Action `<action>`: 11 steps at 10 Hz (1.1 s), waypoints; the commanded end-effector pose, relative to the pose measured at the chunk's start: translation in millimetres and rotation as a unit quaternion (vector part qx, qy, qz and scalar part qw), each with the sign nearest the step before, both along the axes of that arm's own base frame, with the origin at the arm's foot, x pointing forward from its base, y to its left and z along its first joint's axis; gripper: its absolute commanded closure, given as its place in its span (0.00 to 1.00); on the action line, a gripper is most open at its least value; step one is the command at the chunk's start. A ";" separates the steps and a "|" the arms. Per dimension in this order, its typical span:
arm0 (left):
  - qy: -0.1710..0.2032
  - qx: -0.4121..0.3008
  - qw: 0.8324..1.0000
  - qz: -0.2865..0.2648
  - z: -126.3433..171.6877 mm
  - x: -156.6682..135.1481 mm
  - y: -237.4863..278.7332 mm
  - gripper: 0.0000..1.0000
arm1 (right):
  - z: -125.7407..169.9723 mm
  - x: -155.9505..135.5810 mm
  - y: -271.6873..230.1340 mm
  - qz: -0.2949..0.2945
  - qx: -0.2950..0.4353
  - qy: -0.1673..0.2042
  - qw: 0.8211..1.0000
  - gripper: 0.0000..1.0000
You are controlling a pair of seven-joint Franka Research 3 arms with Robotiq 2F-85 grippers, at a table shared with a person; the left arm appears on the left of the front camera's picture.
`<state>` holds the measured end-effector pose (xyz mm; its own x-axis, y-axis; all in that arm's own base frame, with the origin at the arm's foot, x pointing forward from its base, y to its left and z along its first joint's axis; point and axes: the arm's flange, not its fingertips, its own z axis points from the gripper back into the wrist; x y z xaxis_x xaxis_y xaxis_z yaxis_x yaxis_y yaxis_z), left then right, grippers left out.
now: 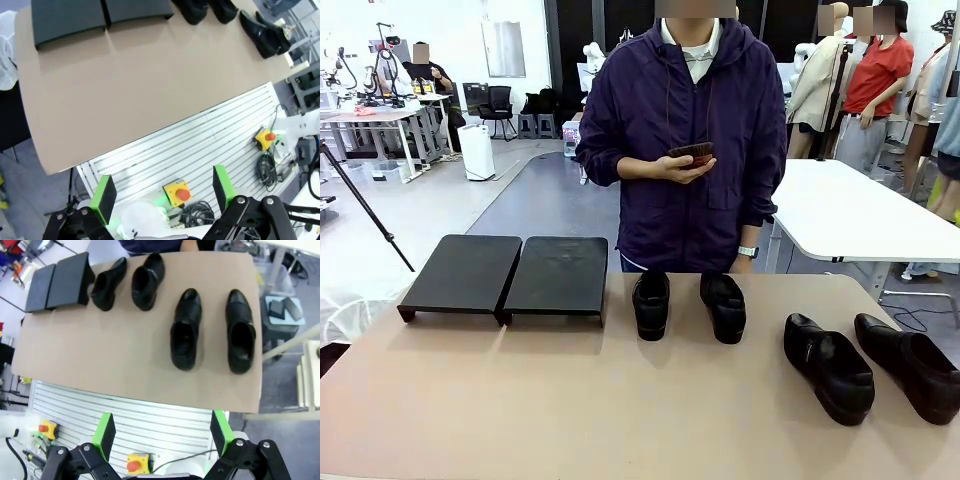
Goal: Organize the shoes by placing them on the stand.
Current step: Pick up one Shoe and place it in the middle of the table.
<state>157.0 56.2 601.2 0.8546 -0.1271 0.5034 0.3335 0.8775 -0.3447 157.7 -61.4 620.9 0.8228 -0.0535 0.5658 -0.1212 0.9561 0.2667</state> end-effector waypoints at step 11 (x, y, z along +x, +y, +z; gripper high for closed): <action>-0.002 0.005 1.000 -0.012 1.5 0.0 -7.2 0.00 | 1.2 3.2 8.1 0.016 0.002 -0.001 1.000 0.00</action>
